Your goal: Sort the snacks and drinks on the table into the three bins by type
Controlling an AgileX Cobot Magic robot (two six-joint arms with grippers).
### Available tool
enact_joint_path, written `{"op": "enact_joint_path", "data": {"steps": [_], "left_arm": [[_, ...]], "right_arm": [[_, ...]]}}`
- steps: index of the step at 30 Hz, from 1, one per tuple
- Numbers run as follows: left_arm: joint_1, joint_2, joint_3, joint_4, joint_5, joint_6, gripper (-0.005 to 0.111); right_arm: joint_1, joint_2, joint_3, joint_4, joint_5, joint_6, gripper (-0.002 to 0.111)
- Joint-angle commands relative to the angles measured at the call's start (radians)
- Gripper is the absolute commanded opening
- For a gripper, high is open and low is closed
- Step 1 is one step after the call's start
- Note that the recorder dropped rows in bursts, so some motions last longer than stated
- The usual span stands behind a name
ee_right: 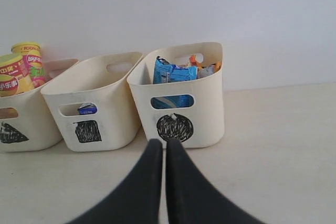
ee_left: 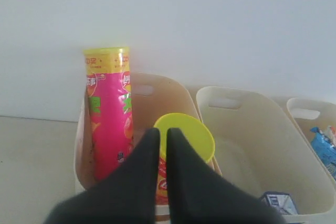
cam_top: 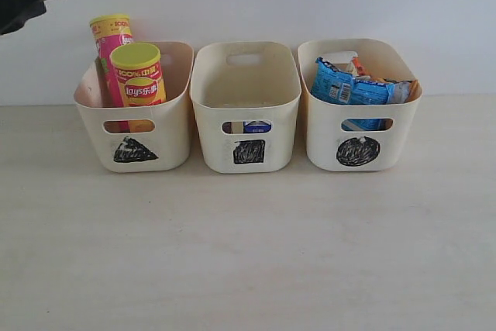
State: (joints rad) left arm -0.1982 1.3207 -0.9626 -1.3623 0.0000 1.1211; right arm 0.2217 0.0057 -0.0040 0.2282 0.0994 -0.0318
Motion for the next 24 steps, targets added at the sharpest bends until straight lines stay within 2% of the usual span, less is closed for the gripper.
{"op": "enact_joint_path", "data": {"steps": [1, 15, 24], "left_arm": [[0.003, -0.144, 0.101, -0.035, 0.0, -0.006, 0.004], [0.003, -0.75, 0.441, -0.088, 0.025, -0.006, 0.004], [0.003, -1.025, 0.48, -0.088, 0.054, -0.006, 0.004]], "right_arm": [[-0.003, -0.006, 0.004, 0.0, 0.001, 0.008, 0.0], [-0.003, -0.006, 0.004, 0.0, 0.001, 0.008, 0.0], [-0.003, -0.006, 0.004, 0.0, 0.001, 0.008, 0.0]]}}
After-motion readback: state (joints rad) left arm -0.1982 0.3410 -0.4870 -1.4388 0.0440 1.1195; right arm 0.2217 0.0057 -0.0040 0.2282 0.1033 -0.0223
